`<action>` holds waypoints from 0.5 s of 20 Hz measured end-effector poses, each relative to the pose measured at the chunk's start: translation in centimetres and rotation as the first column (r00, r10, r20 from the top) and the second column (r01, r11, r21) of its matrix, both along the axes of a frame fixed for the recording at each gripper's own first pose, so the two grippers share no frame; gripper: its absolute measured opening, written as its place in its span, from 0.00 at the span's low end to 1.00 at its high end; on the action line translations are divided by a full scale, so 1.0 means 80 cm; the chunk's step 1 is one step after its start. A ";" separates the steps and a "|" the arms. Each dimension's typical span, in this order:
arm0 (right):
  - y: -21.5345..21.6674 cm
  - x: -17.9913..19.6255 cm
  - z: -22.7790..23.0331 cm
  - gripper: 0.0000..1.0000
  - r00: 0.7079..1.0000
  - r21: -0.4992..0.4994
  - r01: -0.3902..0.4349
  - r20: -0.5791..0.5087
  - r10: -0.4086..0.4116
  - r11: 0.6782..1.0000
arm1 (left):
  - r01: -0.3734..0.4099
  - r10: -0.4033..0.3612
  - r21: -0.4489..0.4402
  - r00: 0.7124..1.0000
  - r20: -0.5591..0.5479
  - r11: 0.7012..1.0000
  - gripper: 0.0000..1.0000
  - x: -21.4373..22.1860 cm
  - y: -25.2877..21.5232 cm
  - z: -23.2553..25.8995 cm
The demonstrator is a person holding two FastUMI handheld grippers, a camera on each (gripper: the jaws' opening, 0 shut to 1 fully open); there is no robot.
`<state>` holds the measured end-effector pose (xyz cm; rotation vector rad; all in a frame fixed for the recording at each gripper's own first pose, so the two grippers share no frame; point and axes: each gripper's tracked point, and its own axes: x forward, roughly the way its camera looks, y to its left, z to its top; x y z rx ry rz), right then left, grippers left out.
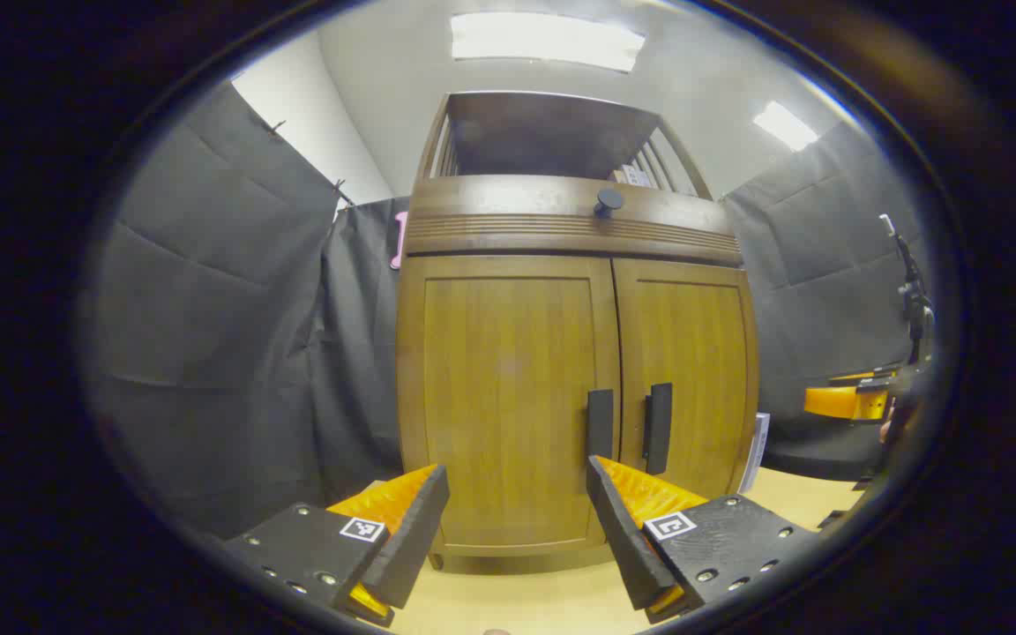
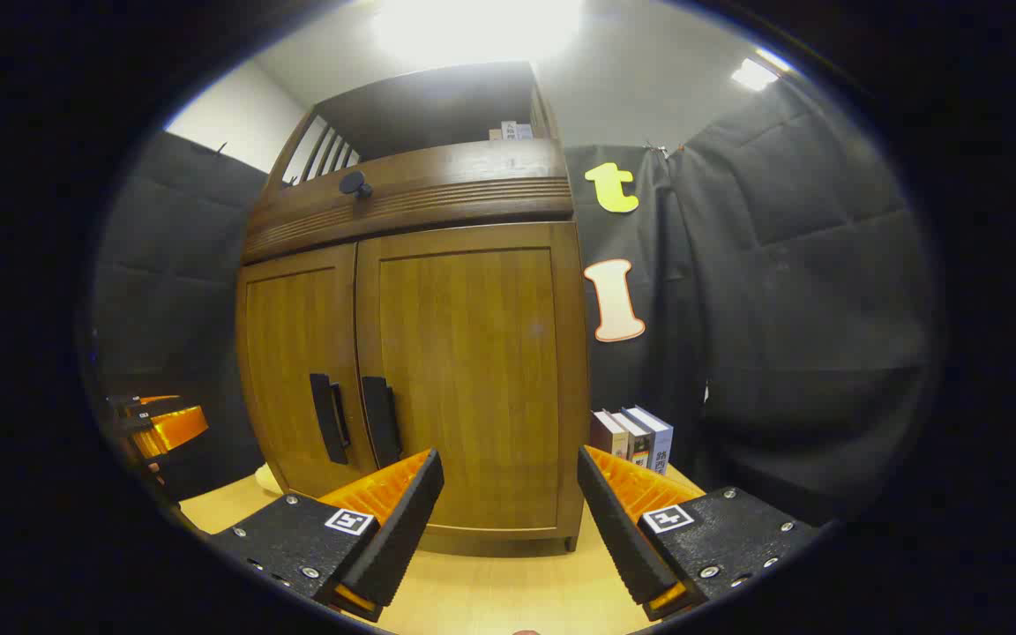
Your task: Open the right door of the double-door shoe cabinet with the right hand, and open the left door with the left hand.
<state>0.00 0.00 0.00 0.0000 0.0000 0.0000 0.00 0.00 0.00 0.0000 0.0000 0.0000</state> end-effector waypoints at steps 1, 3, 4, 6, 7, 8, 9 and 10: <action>0.005 0.001 0.003 0.95 1.000 -0.020 -0.001 0.009 0.001 1.000 | -0.002 0.002 0.012 1.000 0.001 1.000 0.96 0.000 0.002 -0.001; 0.019 0.002 0.004 0.95 0.999 -0.020 -0.024 0.020 0.025 1.000 | -0.018 0.018 0.023 1.000 0.000 1.000 0.96 0.000 0.009 0.000; 0.026 0.003 0.002 0.94 0.999 -0.013 -0.041 0.013 0.041 0.999 | -0.023 0.024 0.023 1.000 -0.003 0.999 0.96 0.001 0.011 0.000; 0.037 0.005 -0.003 0.95 0.998 -0.007 -0.060 -0.003 0.060 0.998 | -0.026 0.026 0.015 1.000 -0.012 1.000 0.96 0.002 0.012 -0.001; 0.040 0.004 -0.005 0.95 0.998 -0.009 -0.065 -0.006 0.065 0.998 | -0.028 0.028 0.007 0.999 -0.015 1.000 0.93 0.001 0.014 -0.002; 0.043 0.004 -0.007 0.95 0.998 -0.012 -0.068 -0.011 0.068 0.998 | -0.033 0.033 0.001 0.999 -0.019 0.999 0.90 0.000 0.016 -0.003; 0.047 0.004 -0.007 0.95 0.997 -0.016 -0.075 -0.014 0.075 0.997 | -0.040 0.040 0.001 0.999 -0.023 0.999 0.84 0.000 0.019 -0.006; 0.051 0.004 -0.009 0.95 0.997 -0.019 -0.081 -0.018 0.080 0.997 | -0.052 0.052 0.005 0.998 -0.028 0.999 0.84 -0.001 0.022 -0.007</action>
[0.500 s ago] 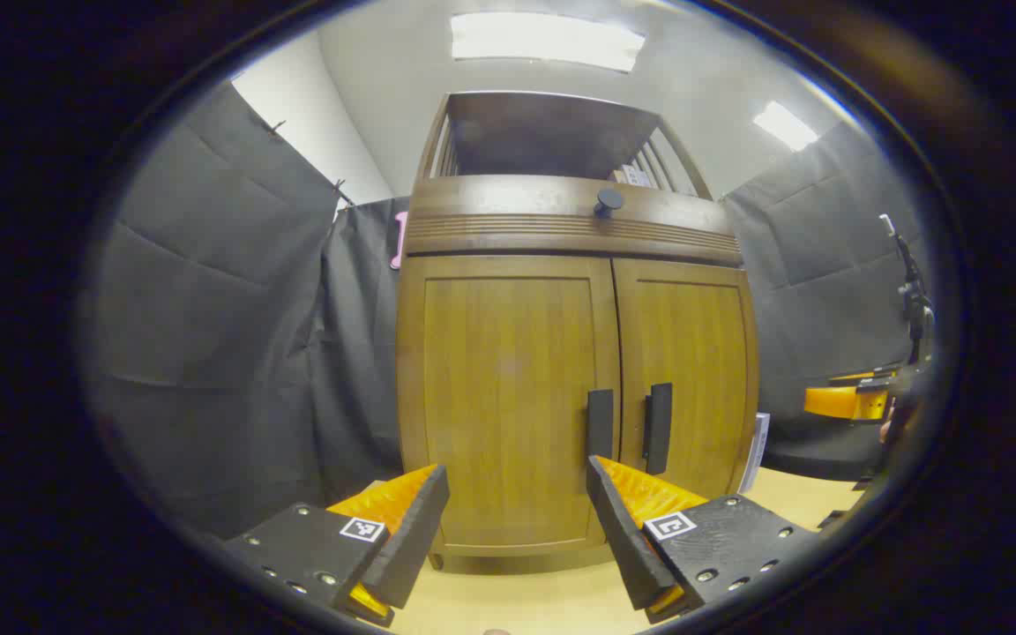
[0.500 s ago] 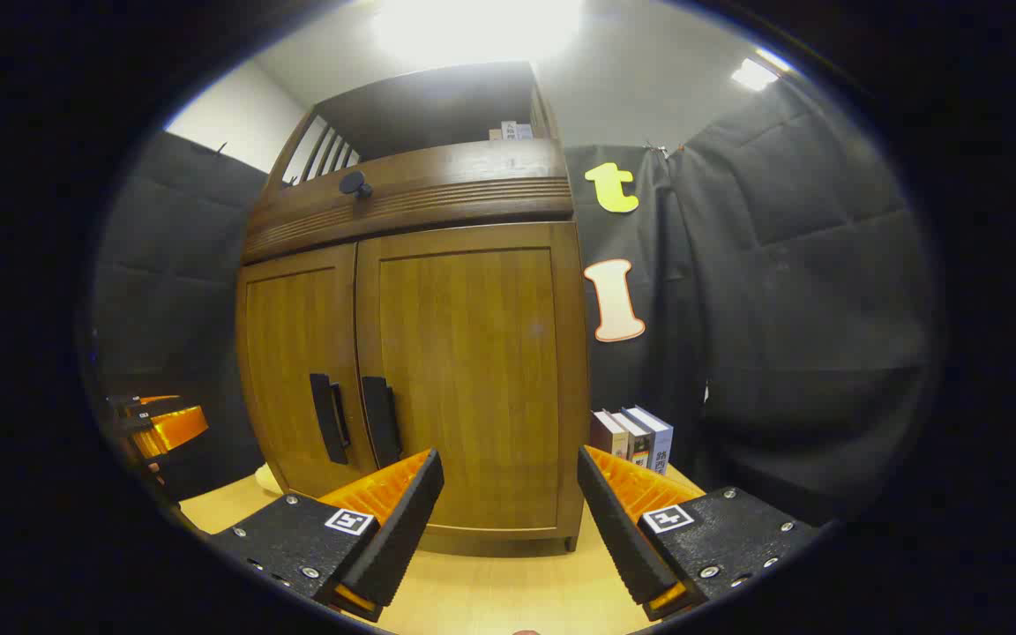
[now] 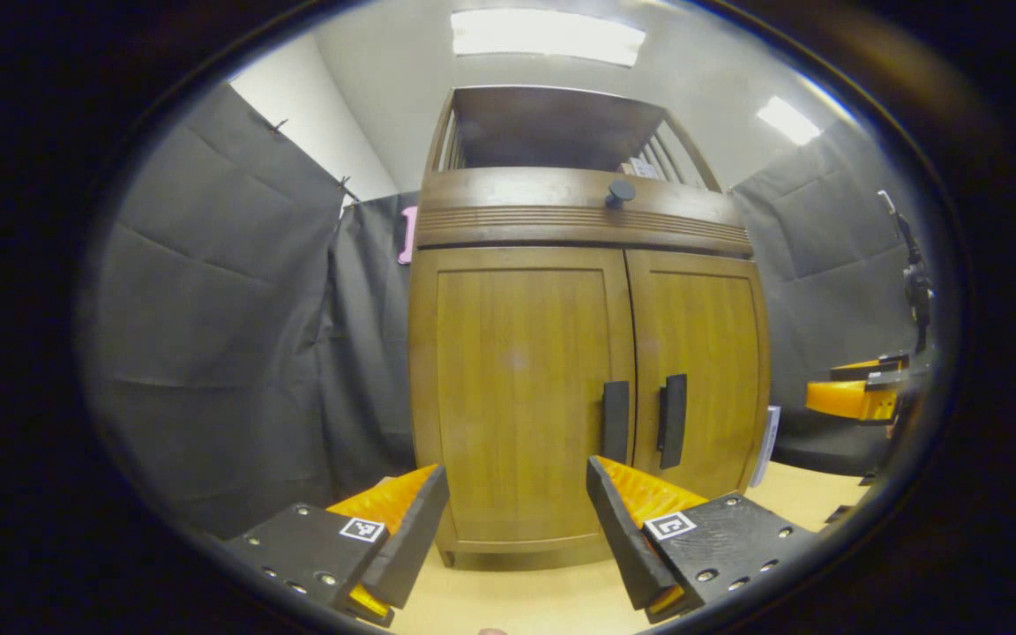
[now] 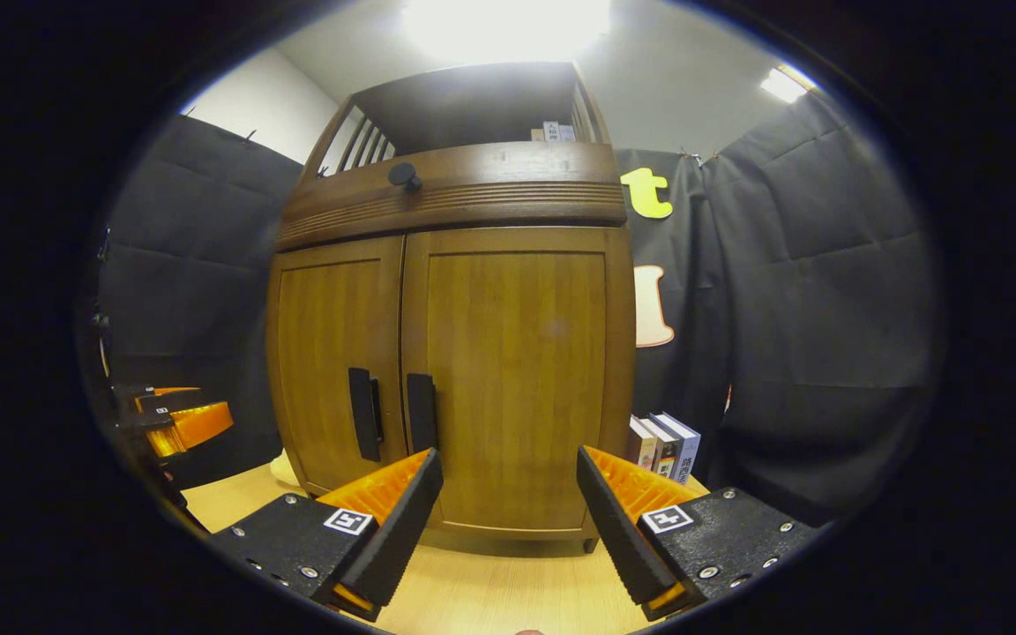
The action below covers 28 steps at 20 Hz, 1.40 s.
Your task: Open the right door of the double-door shoe cabinet with the right hand, and open the left door with the left hand.
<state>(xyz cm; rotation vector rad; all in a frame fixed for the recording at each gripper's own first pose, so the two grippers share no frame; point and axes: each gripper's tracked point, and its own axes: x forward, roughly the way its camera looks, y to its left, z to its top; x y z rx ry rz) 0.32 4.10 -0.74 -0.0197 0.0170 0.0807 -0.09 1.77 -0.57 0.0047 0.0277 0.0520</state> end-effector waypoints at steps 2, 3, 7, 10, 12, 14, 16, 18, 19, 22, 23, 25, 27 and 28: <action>0.006 -0.001 0.002 0.95 1.000 -0.003 -0.008 0.007 0.008 1.000 | -0.013 0.013 0.003 1.000 -0.004 1.000 0.96 -0.002 -0.002 -0.001; 0.009 -0.002 0.003 0.95 1.000 -0.004 -0.012 0.008 0.012 1.000 | -0.009 0.009 0.000 1.000 -0.005 1.000 0.96 -0.002 -0.002 -0.002; 0.021 -0.003 0.002 0.95 0.999 0.014 -0.035 0.007 0.035 0.999 | -0.014 0.014 -0.013 1.000 0.001 1.000 0.96 -0.006 -0.001 -0.001; 0.028 0.002 0.005 0.95 0.999 0.011 -0.041 0.006 0.041 0.999 | -0.019 0.019 -0.014 1.000 0.004 1.000 0.96 -0.008 -0.001 -0.003; 0.039 0.005 0.003 0.95 0.999 0.016 -0.052 0.002 0.052 0.999 | -0.021 0.021 -0.018 1.000 0.006 1.000 0.96 -0.012 0.000 -0.001; 0.048 0.011 0.004 0.95 0.998 0.018 -0.062 -0.002 0.062 0.998 | -0.013 0.013 -0.039 1.000 0.010 0.999 0.96 -0.011 0.000 -0.005; 0.057 0.024 0.001 0.95 0.998 0.011 -0.065 -0.014 0.065 0.998 | -0.006 0.007 -0.060 1.000 0.012 0.998 0.96 -0.009 0.003 -0.008; 0.067 0.040 -0.006 0.95 0.997 0.010 -0.070 -0.029 0.071 0.997 | -0.008 0.009 -0.073 1.000 0.015 0.997 0.90 -0.008 0.007 -0.011; 0.072 0.049 -0.008 0.95 0.997 0.014 -0.073 -0.024 0.073 0.997 | -0.010 0.011 -0.077 1.000 0.016 0.997 0.90 -0.008 0.008 -0.013; 0.085 0.076 -0.015 0.95 0.997 0.040 -0.073 -0.032 0.074 0.997 | -0.016 0.015 -0.088 1.000 -0.004 0.996 0.90 -0.007 0.011 -0.021; 0.090 0.085 -0.018 0.95 0.996 0.050 -0.074 -0.035 0.076 0.996 | -0.018 0.017 -0.092 1.000 -0.013 0.996 0.90 -0.006 0.010 -0.025; 0.099 0.103 -0.020 0.95 0.996 0.063 -0.078 -0.040 0.081 0.995 | -0.027 0.025 -0.099 0.999 -0.030 0.995 0.90 0.002 0.015 -0.037; 0.109 0.121 -0.024 0.95 0.995 0.073 -0.080 -0.053 0.084 0.994 | -0.041 0.036 -0.113 0.998 -0.049 0.993 0.90 0.006 0.016 -0.046; 0.111 0.127 -0.027 0.95 0.995 0.081 -0.077 -0.060 0.082 0.994 | -0.048 0.041 -0.121 0.997 -0.063 0.991 0.90 0.007 0.016 -0.050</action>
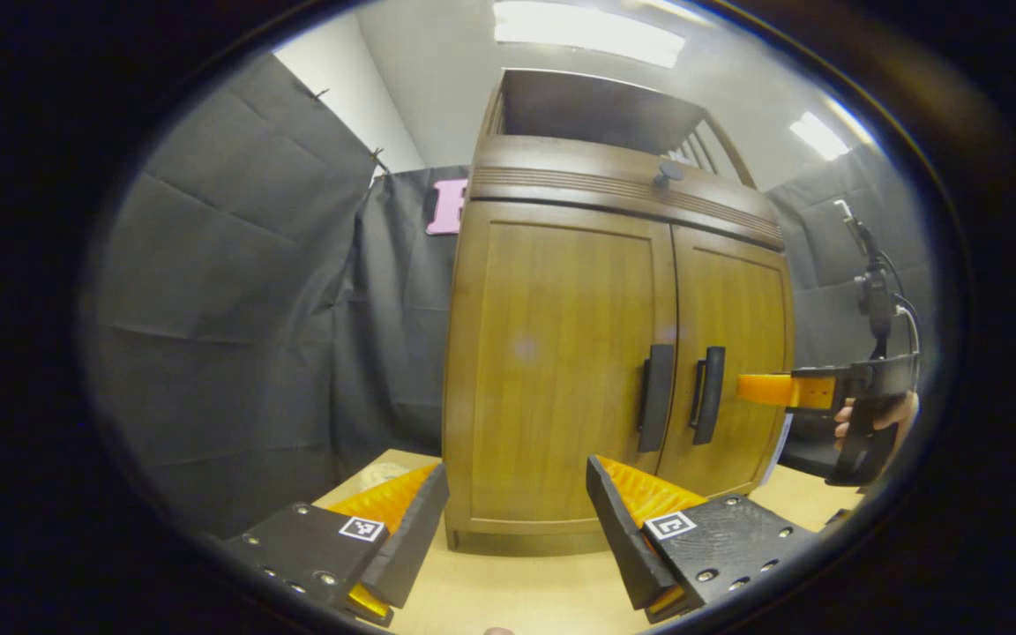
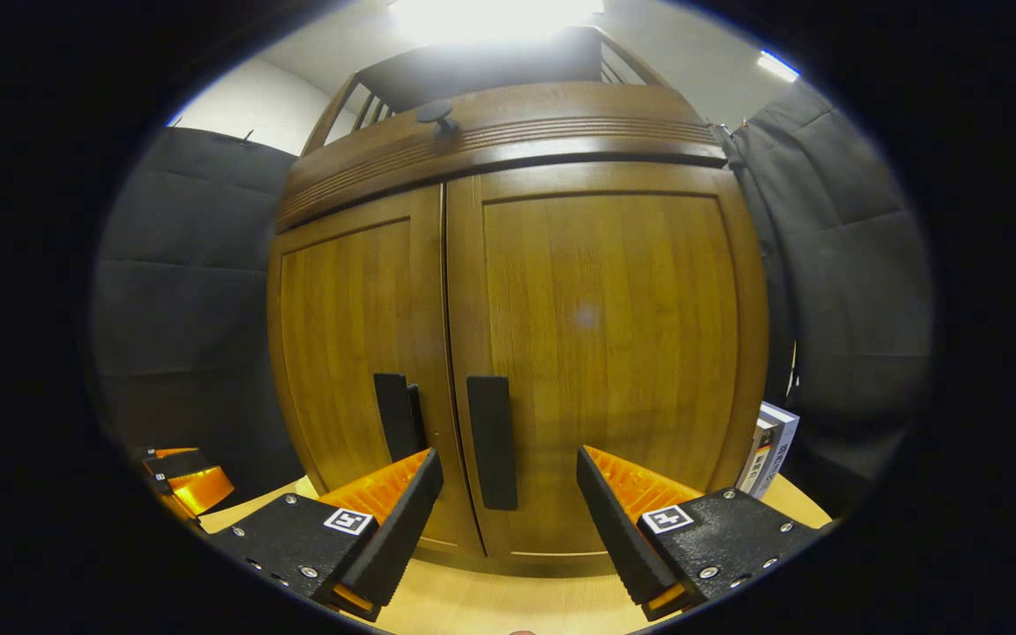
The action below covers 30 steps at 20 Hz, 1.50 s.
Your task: Open the right door of the double-door shoe cabinet with the right hand, and open the left door with the left hand.
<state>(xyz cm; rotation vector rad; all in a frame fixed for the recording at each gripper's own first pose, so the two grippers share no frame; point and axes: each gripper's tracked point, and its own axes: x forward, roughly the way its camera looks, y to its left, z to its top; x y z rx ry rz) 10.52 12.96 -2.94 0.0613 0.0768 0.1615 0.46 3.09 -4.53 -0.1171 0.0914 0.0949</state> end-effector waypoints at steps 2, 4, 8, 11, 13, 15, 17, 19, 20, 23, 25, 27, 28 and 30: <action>0.005 0.018 -0.006 0.95 1.000 0.007 0.003 -0.014 -0.003 1.000 | -0.012 0.012 -0.018 1.000 -0.015 1.000 0.90 0.000 0.001 0.003; 0.003 0.035 -0.013 0.95 1.000 0.003 0.020 -0.024 -0.020 1.000 | -0.019 0.018 -0.029 0.999 -0.027 0.999 0.90 0.001 0.001 -0.001; 0.005 0.060 -0.023 0.95 0.998 0.000 0.040 -0.039 -0.040 0.999 | -0.034 0.033 -0.036 0.998 -0.045 0.999 0.90 0.001 0.002 -0.005; 0.008 0.072 -0.029 0.95 0.998 -0.005 0.052 -0.042 -0.052 0.999 | -0.030 0.027 -0.036 0.997 -0.071 0.999 0.90 0.000 0.002 -0.009; 0.014 0.079 -0.034 0.93 0.998 0.001 0.046 -0.053 -0.045 0.999 | -0.035 0.032 -0.024 0.996 -0.087 0.999 0.88 -0.002 0.004 -0.011; 0.020 0.083 -0.038 0.90 0.997 0.016 0.028 -0.066 -0.027 0.999 | -0.038 0.036 -0.021 0.995 -0.093 0.999 0.90 -0.001 0.004 -0.013; 0.025 0.087 -0.039 0.72 0.997 0.027 0.023 -0.072 -0.020 0.999 | -0.041 0.038 -0.028 0.995 -0.094 0.999 0.90 0.001 0.005 -0.013; 0.034 0.086 -0.040 0.51 0.997 0.041 0.003 -0.076 0.000 0.999 | -0.042 0.039 -0.035 0.995 -0.090 0.998 0.90 0.001 0.005 -0.011; 0.032 0.084 -0.039 0.37 0.998 0.028 0.004 -0.067 -0.002 1.000 | -0.044 0.041 -0.038 0.995 -0.087 0.998 0.90 0.001 0.005 -0.010; 0.034 0.083 -0.040 0.27 0.999 -0.017 -0.012 -0.043 0.011 1.000 | -0.056 0.053 -0.038 0.996 -0.075 0.998 0.90 0.002 0.006 -0.008; 0.036 0.079 -0.039 0.19 0.999 -0.019 -0.039 -0.038 0.038 0.999 | -0.061 0.058 -0.039 0.996 -0.073 0.997 0.85 0.002 0.006 -0.008; 0.036 0.075 -0.038 0.18 0.998 -0.006 -0.055 -0.027 0.055 0.998 | -0.055 0.052 -0.039 0.996 -0.075 0.998 0.90 0.001 0.005 -0.007; 0.035 0.072 -0.038 0.17 0.998 -0.007 -0.059 -0.024 0.059 0.998 | -0.050 0.047 -0.041 0.996 -0.071 0.998 0.90 0.001 0.004 -0.006; 0.032 0.061 -0.039 0.17 0.997 -0.017 -0.069 -0.020 0.069 0.997 | -0.041 0.037 -0.051 0.997 -0.070 0.998 0.96 0.002 0.002 -0.003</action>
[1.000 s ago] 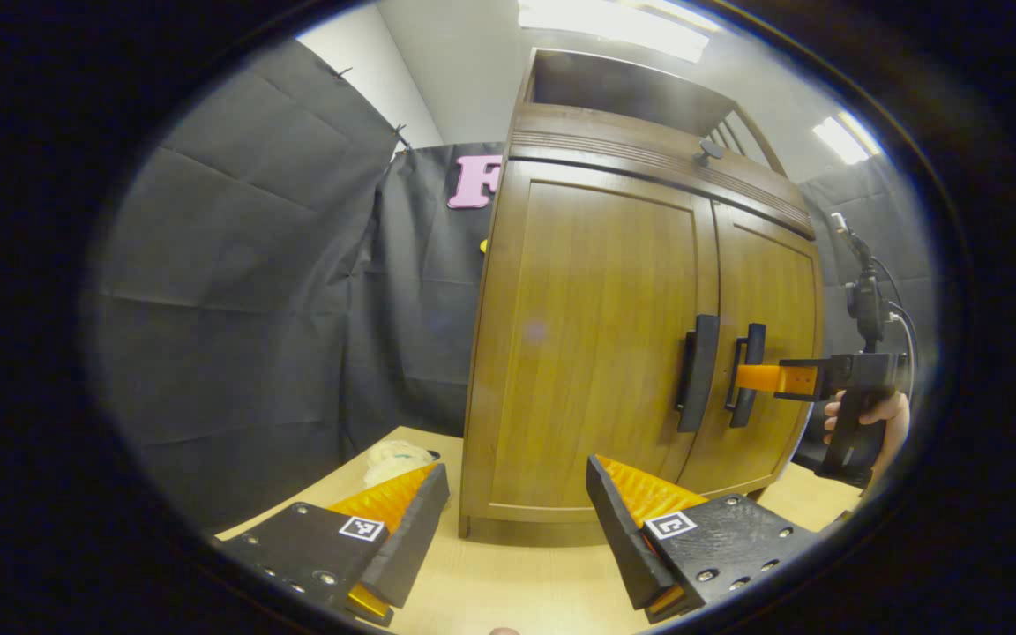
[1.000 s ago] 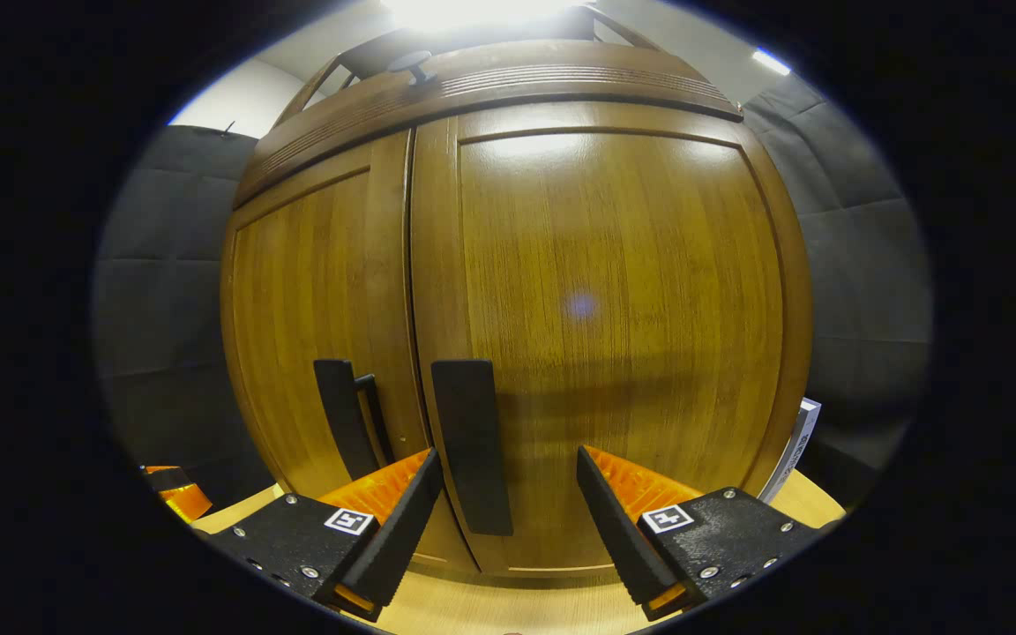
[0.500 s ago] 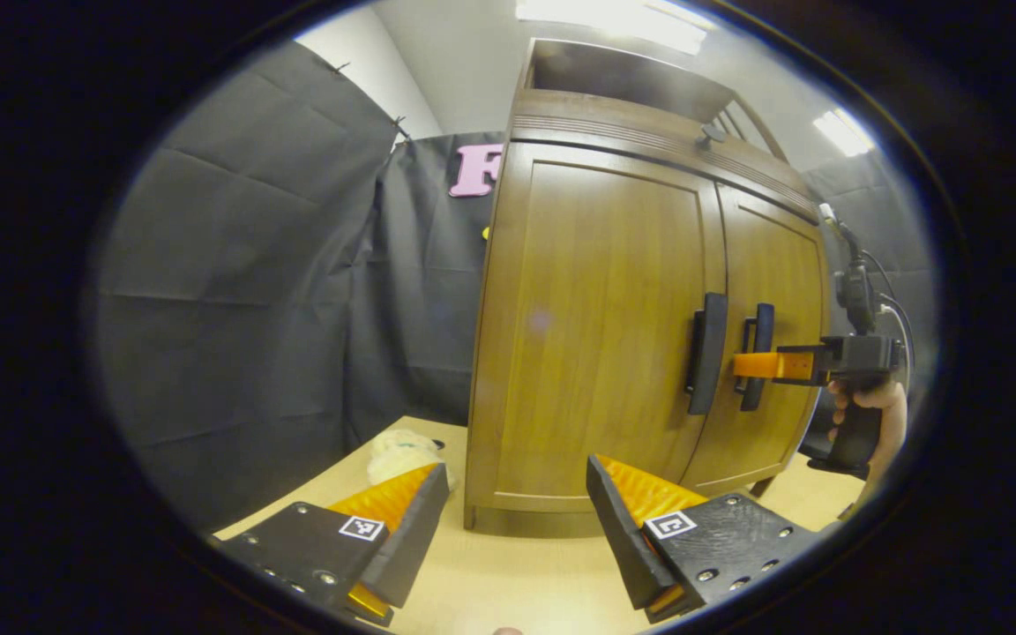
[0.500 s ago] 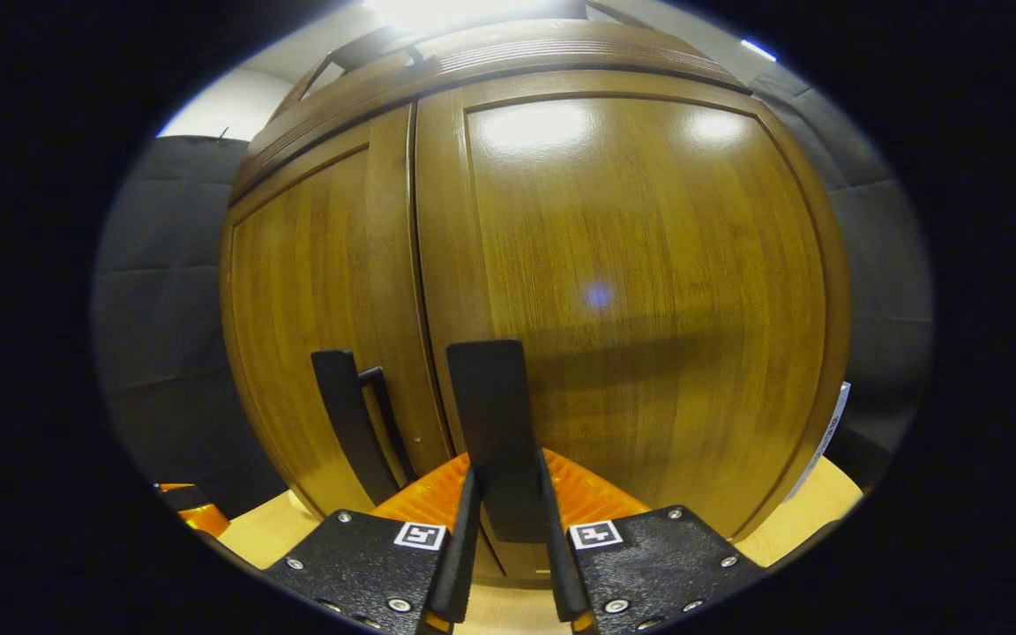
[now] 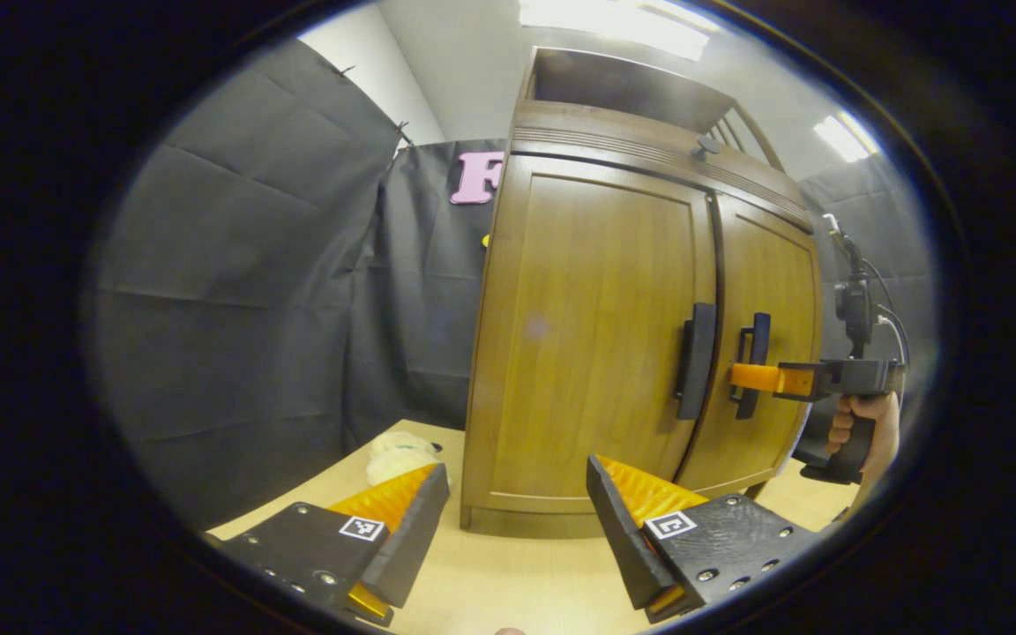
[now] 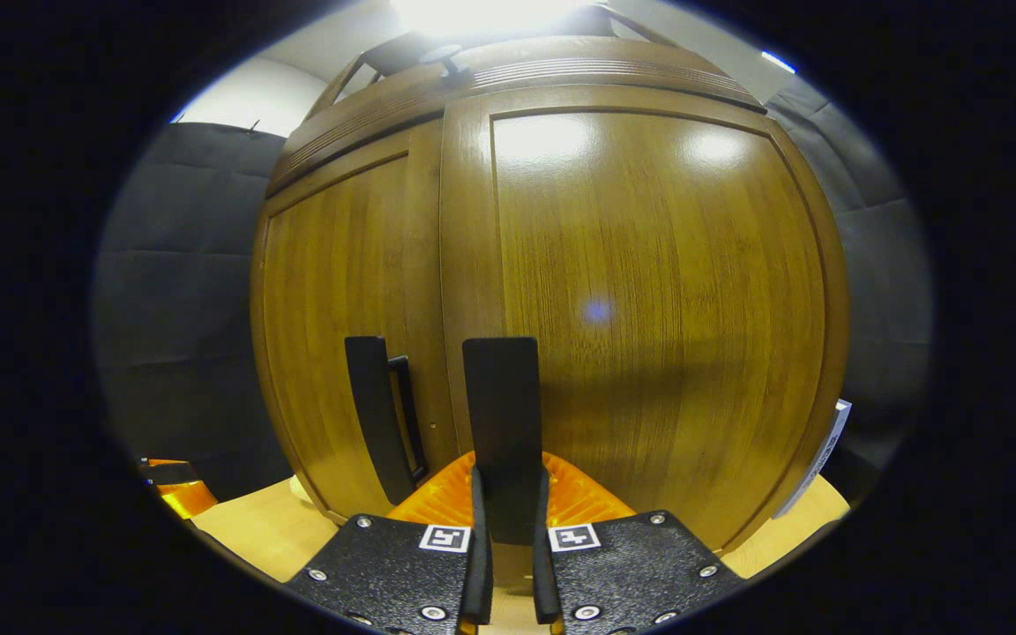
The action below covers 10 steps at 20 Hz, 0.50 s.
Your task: Open the right door of the double-door shoe cabinet with the right hand, and open the left door with the left hand.
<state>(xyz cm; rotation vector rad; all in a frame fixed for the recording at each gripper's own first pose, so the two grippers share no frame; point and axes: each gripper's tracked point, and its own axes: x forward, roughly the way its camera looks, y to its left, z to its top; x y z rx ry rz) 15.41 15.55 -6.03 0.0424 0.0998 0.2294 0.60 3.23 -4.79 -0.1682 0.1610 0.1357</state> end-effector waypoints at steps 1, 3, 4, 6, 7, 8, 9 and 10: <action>0.000 -0.008 0.001 0.17 1.000 0.001 -0.009 0.005 0.009 1.000 | 0.006 -0.006 -0.003 1.000 -0.001 1.000 0.84 0.000 -0.001 0.001; -0.002 -0.025 0.000 0.18 0.999 0.007 -0.041 0.020 0.041 0.999 | 0.019 -0.019 -0.013 1.000 -0.005 1.000 0.91 0.005 -0.009 0.001; -0.003 -0.031 0.001 0.18 0.998 0.013 -0.059 0.027 0.059 0.998 | 0.028 -0.028 -0.021 1.000 -0.006 0.999 0.91 0.008 -0.012 0.003; -0.006 -0.045 0.002 0.18 0.996 0.027 -0.087 0.030 0.086 0.996 | 0.029 -0.029 -0.025 0.999 -0.014 0.999 0.91 0.006 -0.013 0.002; -0.008 -0.051 0.002 0.17 0.995 0.027 -0.094 0.030 0.094 0.995 | 0.032 -0.033 -0.026 0.999 -0.019 0.999 0.90 0.005 -0.014 0.000; -0.011 -0.059 0.002 0.17 0.995 0.026 -0.100 0.030 0.099 0.995 | 0.039 -0.040 -0.030 0.999 -0.023 0.999 0.90 0.005 -0.017 0.001; -0.014 -0.067 0.002 0.18 0.994 0.028 -0.103 0.033 0.103 0.994 | 0.047 -0.048 -0.031 0.999 -0.023 0.998 0.90 0.004 -0.019 0.001; -0.016 -0.075 0.003 0.18 0.994 0.033 -0.108 0.037 0.107 0.994 | 0.051 -0.052 -0.030 0.998 -0.023 0.998 0.90 0.005 -0.019 0.002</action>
